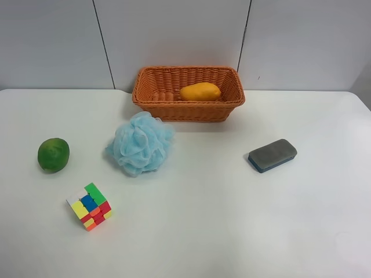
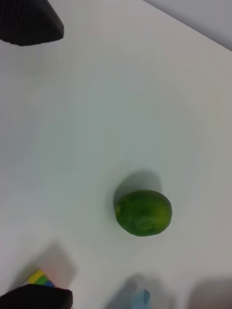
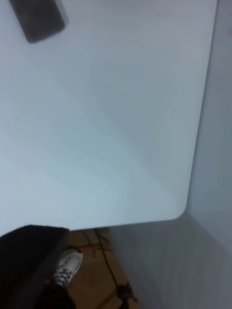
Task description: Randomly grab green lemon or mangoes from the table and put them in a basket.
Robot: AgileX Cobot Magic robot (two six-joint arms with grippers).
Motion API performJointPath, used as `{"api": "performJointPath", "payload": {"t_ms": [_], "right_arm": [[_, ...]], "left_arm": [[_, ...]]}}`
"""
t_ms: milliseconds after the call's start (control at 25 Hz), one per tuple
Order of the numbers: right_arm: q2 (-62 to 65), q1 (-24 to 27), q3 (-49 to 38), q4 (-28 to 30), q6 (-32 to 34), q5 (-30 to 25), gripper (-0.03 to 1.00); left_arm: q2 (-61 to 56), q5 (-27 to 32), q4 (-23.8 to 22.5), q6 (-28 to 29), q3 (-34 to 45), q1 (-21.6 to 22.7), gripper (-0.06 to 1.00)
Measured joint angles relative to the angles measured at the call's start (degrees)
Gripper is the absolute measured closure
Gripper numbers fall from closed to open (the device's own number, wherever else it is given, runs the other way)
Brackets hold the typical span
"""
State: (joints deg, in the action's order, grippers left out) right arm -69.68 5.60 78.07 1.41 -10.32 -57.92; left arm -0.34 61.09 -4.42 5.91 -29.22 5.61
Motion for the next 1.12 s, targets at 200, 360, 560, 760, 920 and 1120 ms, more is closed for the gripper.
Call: {"api": "performJointPath", "payload": {"t_ms": [200,360,560,760,920,1120], "right_arm": [[16.2,0.0,-16.4,-4.1,-0.8,8.1,0.02],[31.9,0.0,-28.6,-6.2,-0.9,12.7,0.02],[45.9,-0.1,-38.9,-6.3,-0.9,10.3,0.02],[51.3,-0.1,-43.5,-6.1,-0.9,5.4,0.02],[54.7,-0.1,-43.9,-6.2,-0.1,0.9,0.02],[59.2,-0.1,-46.0,-6.4,2.0,-1.7,0.02]], "left_arm": [[0.0,0.0,0.0,0.0,0.0,0.0,-0.05],[0.0,0.0,0.0,0.0,0.0,0.0,-0.05],[0.0,0.0,0.0,0.0,0.0,0.0,-0.05],[0.0,0.0,0.0,0.0,0.0,0.0,-0.05],[0.0,0.0,0.0,0.0,0.0,0.0,-0.05],[0.0,0.0,0.0,-0.1,0.0,0.0,-0.05]]}}
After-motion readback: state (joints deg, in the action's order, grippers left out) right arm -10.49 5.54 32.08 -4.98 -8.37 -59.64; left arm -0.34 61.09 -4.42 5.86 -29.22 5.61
